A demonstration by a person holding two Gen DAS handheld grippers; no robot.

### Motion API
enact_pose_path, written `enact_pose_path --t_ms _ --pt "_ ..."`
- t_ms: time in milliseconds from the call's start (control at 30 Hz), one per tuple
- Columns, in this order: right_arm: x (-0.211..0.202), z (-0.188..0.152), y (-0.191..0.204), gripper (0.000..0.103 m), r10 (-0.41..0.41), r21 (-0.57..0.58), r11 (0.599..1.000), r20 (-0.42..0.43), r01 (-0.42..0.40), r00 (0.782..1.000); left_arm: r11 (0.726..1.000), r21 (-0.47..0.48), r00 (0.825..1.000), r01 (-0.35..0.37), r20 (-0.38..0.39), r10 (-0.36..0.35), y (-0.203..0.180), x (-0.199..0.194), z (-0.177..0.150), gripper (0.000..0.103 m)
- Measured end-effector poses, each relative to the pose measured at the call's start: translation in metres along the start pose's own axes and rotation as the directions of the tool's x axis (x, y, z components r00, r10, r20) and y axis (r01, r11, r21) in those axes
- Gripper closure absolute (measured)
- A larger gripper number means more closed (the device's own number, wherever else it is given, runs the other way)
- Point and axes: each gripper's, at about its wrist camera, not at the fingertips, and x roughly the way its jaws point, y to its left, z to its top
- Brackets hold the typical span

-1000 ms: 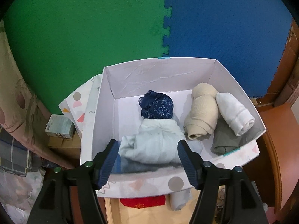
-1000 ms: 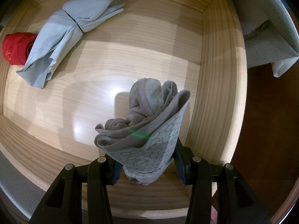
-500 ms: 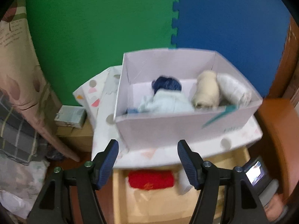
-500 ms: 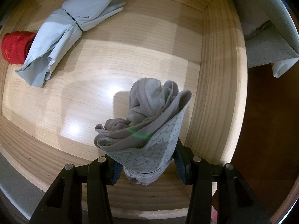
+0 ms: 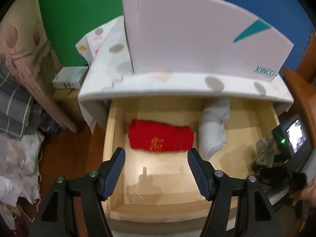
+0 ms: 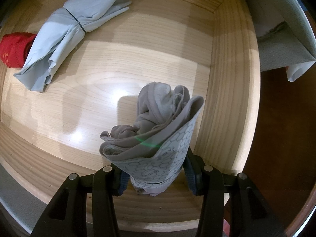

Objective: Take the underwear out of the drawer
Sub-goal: 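Bring the left tool back down over the drawer, then lift the grey hexagon-print underwear and carry it over the box with the right tool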

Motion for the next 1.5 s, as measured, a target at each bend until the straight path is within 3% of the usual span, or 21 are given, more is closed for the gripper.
enact_pose_path --t_ms 300,367,767,1167,1500 --pt "0.0 0.0 0.003 0.059 -0.006 0.004 1.0 -0.002 0.006 1.0 0.999 -0.032 0.995 0.035 -0.089 -0.038 0.002 0.032 -0.024 0.036" --pt "-0.001 -0.001 0.004 0.059 -0.007 0.004 1.0 -0.002 0.007 1.0 1.0 -0.028 0.995 0.007 -0.101 -0.01 0.0 0.036 -0.026 0.036" --pt "-0.003 0.0 0.002 0.06 -0.006 0.007 1.0 0.004 0.006 1.0 1.0 -0.031 0.999 0.002 -0.045 -0.004 -0.001 0.03 -0.03 0.036" --pt "-0.01 -0.006 0.001 0.062 -0.023 0.03 0.999 0.04 0.022 0.999 0.984 -0.165 0.998 0.065 -0.013 -0.068 0.027 0.029 -0.03 0.036" --pt "-0.02 -0.016 -0.006 0.062 -0.007 0.061 0.998 0.097 0.002 0.995 0.989 -0.139 0.998 0.054 -0.005 -0.055 0.022 0.028 -0.031 0.036"
